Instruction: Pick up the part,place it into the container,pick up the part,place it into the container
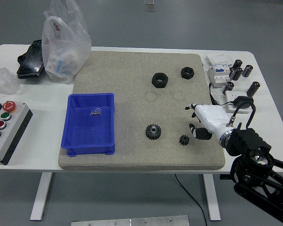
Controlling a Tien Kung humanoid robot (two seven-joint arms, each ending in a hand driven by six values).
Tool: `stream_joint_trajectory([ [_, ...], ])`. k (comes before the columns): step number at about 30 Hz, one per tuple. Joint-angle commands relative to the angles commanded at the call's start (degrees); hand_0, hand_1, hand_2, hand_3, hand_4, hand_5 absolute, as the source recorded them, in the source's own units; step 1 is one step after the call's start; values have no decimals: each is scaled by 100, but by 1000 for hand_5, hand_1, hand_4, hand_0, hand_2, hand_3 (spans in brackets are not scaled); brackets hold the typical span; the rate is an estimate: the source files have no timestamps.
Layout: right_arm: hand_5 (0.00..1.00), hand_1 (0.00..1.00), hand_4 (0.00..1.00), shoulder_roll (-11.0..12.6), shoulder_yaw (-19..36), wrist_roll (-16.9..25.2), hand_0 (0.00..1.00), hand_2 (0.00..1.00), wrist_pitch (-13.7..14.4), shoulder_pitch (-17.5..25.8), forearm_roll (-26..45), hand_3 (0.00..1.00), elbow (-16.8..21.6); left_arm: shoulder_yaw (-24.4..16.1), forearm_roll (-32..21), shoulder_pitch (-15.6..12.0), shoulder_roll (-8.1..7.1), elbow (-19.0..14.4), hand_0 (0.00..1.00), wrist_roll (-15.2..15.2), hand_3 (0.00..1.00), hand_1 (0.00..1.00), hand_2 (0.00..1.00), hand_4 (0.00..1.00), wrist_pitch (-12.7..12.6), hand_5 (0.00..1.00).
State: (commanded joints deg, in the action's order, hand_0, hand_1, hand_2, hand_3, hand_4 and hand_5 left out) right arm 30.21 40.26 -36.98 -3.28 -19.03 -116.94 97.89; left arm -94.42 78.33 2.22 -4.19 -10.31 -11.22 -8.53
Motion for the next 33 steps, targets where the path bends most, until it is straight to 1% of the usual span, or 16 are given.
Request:
stream_joint_trajectory([
  [3,67,458,653,55,-117,0,281,830,-64,-4,-131,905,-75,-16,48,18,-39,0,739,-8,694,690,691,686,7,475],
  [4,44,426,621,81,-163,0,265,776,-66,-16,-189,846,-103,-22,64,24,-59,0,739,-8,694,691,691,686,8,479],
  [9,44,426,621,203,-483,0,265,776,-20,-157,-226,846,-170,-42,115,54,-137,0,739,-8,694,691,691,686,10,479],
  [10,24,421,610,243,-566,0,265,775,-22,-204,-231,840,-148,-41,118,58,-144,0,739,-9,693,690,691,688,11,480],
  [15,24,421,610,491,-768,0,265,775,-40,-362,-122,840,40,-36,118,47,-143,0,739,-22,693,690,691,688,8,480],
  [16,4,419,620,544,-785,0,265,772,-38,-378,-57,835,79,-37,119,40,-140,0,739,-27,692,690,691,689,6,484],
  [20,4,419,620,637,-846,0,265,772,33,-417,206,835,135,-49,130,24,-134,0,739,-46,692,690,691,689,1,484],
  [22,2,421,619,642,-890,0,265,775,99,-440,399,833,112,-67,148,25,-136,0,739,-54,693,691,691,688,-2,492],
  [25,2,421,619,595,-900,0,265,775,287,-438,725,833,-14,-96,179,26,-133,0,739,-82,693,691,691,688,0,492],
  [27,2,421,619,520,-862,0,265,775,500,-409,989,833,-152,-102,187,16,-115,0,739,-112,693,691,691,688,6,492],
  [28,23,423,616,473,-844,5,264,780,612,-395,1117,834,-208,-108,188,9,-101,0,739,-122,694,691,691,687,6,494],
  [29,23,423,616,429,-832,8,264,780,696,-382,1226,834,-246,-116,192,3,-88,0,739,-130,694,691,691,687,6,494],
  [33,24,425,608,320,-831,0,263,783,821,-347,1294,835,-270,-145,214,-14,-52,0,739,-157,693,691,691,687,4,494],
])
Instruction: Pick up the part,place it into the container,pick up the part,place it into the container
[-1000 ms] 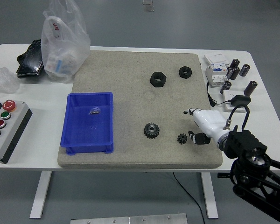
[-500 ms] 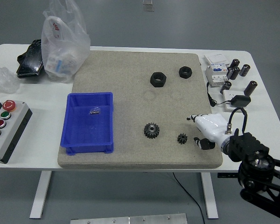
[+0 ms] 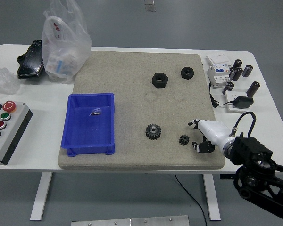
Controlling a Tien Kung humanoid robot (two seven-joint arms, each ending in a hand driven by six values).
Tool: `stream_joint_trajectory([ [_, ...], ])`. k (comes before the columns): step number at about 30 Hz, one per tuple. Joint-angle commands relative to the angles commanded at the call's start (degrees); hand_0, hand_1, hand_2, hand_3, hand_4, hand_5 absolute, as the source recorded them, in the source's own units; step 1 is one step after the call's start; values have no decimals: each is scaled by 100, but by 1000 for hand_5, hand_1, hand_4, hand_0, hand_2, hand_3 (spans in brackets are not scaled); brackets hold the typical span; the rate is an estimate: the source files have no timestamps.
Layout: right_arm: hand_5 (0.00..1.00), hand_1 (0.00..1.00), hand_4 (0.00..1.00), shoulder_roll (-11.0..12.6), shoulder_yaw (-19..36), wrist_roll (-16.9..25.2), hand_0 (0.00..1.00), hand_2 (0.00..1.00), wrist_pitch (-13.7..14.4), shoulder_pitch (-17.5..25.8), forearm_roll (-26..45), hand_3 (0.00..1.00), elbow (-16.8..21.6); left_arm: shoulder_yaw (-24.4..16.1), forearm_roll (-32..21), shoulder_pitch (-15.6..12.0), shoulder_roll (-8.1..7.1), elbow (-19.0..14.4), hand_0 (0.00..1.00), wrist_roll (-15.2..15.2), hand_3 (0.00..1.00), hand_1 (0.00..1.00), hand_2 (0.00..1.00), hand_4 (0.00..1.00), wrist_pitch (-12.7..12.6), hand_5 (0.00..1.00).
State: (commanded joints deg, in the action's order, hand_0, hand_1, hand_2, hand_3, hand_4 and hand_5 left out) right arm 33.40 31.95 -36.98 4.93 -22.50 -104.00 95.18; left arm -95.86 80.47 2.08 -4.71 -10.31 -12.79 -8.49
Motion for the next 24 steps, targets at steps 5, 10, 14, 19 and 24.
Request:
stream_joint_trajectory([
  [5,24,425,608,-31,-53,0,263,783,-53,-51,-260,835,110,-37,22,-4,-15,0,739,-11,693,691,691,687,-13,494],
  [10,12,424,624,-37,-135,0,263,786,-96,-144,-176,833,113,-56,31,-10,-11,0,740,-17,692,691,691,688,-18,496],
  [14,14,422,633,-27,-146,0,263,776,-105,-184,96,810,96,-61,36,-9,1,0,740,-22,691,691,690,688,-16,495],
  [19,27,419,637,28,-170,0,264,768,-245,-268,430,787,68,-60,28,-8,-7,0,742,-24,691,691,692,687,-23,496],
  [24,27,419,637,110,-173,0,264,768,-419,-382,614,787,157,-89,50,-15,-12,0,742,-43,691,691,692,687,-35,496],
])
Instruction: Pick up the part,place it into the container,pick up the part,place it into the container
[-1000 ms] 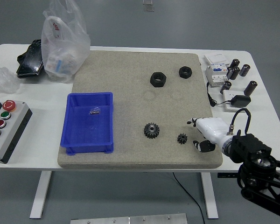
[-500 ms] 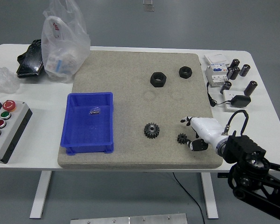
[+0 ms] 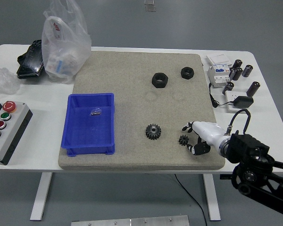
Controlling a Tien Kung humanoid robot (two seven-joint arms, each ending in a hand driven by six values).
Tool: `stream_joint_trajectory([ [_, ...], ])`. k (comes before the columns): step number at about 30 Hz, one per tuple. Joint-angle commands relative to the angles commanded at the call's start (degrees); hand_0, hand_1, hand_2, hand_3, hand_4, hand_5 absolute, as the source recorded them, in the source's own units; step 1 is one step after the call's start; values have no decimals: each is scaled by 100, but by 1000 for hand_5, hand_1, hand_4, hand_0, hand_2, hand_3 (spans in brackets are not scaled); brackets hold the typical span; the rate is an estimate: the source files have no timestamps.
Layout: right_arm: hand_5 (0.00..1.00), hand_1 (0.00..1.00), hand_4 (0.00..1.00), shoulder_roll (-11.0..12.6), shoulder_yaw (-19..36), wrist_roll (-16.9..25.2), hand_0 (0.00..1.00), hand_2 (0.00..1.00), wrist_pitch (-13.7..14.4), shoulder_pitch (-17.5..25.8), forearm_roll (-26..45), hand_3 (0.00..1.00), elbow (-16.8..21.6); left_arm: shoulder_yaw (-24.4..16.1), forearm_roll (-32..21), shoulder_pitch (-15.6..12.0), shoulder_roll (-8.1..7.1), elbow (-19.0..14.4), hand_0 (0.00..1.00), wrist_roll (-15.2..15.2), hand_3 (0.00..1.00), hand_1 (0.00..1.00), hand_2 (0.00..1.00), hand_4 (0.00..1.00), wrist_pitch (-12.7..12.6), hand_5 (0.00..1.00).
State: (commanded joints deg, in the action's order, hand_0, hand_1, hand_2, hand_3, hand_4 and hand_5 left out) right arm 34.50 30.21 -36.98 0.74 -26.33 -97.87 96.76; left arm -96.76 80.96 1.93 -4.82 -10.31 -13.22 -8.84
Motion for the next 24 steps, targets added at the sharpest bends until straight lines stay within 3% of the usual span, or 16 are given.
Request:
stream_joint_trajectory([
  [5,32,418,651,7,-65,0,265,762,-30,-96,101,774,-11,-15,9,8,18,0,742,2,689,692,691,686,-2,496],
  [6,26,417,638,-7,-71,0,265,729,-25,-101,107,705,-25,-17,11,9,22,0,742,4,686,692,691,684,-2,495],
  [23,13,409,617,-93,-311,0,262,664,-21,-282,174,670,-97,-62,59,19,53,0,742,27,681,691,691,678,-17,490],
  [24,2,402,579,-104,-309,0,258,566,-11,-272,178,644,-111,-65,62,18,55,0,742,29,683,691,691,676,-17,490],
])
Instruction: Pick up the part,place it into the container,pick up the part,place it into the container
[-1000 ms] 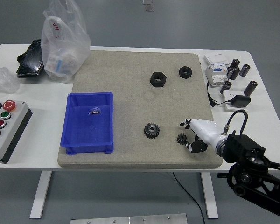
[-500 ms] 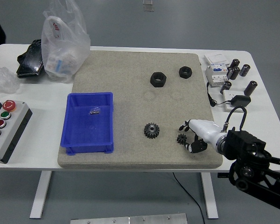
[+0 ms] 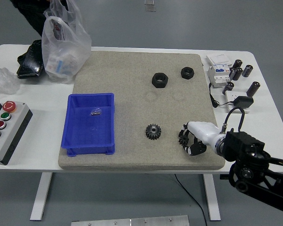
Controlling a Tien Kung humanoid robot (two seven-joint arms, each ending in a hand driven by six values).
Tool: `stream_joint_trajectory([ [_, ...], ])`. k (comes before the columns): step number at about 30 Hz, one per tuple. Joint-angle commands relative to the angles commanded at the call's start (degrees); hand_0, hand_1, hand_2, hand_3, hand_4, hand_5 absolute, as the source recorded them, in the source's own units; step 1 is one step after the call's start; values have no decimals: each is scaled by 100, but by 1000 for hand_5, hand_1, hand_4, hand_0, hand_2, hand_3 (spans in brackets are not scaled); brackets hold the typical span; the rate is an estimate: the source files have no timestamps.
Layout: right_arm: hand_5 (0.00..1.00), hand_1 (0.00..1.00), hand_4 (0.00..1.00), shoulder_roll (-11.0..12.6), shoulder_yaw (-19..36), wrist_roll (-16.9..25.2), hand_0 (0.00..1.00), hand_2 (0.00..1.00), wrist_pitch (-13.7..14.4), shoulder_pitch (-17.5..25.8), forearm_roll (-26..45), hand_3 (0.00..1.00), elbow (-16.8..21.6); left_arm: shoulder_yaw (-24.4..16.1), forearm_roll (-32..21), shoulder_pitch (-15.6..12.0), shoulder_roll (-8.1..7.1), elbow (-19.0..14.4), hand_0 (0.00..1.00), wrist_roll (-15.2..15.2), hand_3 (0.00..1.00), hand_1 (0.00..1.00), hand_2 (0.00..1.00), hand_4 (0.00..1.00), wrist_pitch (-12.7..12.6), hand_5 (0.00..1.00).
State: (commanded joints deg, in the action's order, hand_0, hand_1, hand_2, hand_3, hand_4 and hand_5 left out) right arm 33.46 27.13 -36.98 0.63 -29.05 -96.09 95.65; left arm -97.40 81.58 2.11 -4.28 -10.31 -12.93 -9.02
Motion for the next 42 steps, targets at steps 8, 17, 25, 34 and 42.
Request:
stream_joint_trajectory([
  [8,2,402,451,-61,22,0,267,507,51,70,-8,623,-60,2,-5,-2,7,0,741,26,680,691,689,673,4,493],
  [17,2,388,503,-82,80,0,263,418,197,112,-88,533,-79,5,-11,12,10,0,740,52,678,691,689,670,5,492],
  [25,2,382,474,-194,506,0,258,390,331,-96,-377,479,-92,-10,-2,2,21,0,740,41,676,689,689,668,-3,498],
  [34,2,383,475,-1235,536,6,259,386,330,-1018,-1031,474,-492,-39,47,-13,39,0,739,-5,674,689,688,664,-10,510],
  [42,2,420,484,-2261,-17,709,268,379,837,-1719,-917,479,-1045,-52,69,10,55,0,738,-46,673,689,688,665,-11,517],
])
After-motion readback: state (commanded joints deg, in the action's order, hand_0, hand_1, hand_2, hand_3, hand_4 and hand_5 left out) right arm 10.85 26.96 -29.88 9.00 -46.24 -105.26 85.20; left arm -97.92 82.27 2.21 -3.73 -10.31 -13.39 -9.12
